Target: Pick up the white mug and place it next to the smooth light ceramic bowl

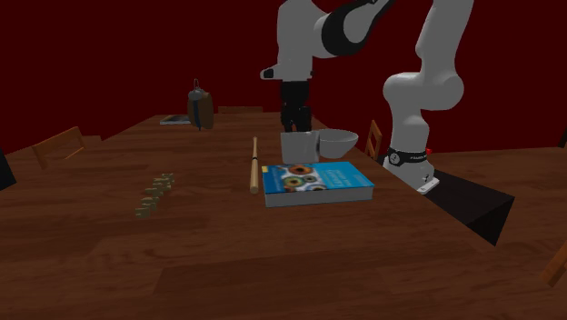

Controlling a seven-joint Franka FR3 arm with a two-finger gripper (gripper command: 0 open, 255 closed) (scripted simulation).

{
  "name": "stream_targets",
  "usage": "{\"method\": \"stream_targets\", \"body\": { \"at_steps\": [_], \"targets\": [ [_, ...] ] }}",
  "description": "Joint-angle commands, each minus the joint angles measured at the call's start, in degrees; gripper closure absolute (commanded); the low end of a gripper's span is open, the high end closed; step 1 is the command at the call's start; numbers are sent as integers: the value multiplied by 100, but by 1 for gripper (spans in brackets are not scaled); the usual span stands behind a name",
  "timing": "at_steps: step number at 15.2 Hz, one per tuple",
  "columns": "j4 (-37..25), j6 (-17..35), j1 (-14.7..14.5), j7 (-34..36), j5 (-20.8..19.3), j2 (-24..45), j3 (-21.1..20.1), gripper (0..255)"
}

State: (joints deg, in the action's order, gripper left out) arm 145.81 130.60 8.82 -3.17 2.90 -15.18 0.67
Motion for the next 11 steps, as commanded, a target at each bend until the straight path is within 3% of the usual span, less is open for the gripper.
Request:
{"method": "stream_targets", "body": {
  "at_steps": [1, 3, 11],
  "targets": [
    [-152, -350, 10, 10, -18, -194, 5, 0],
    [-355, -733, 20, 19, -36, -375, 11, 0],
    [-355, -733, 20, 19, -36, -375, 11, 0]
  ]
}}
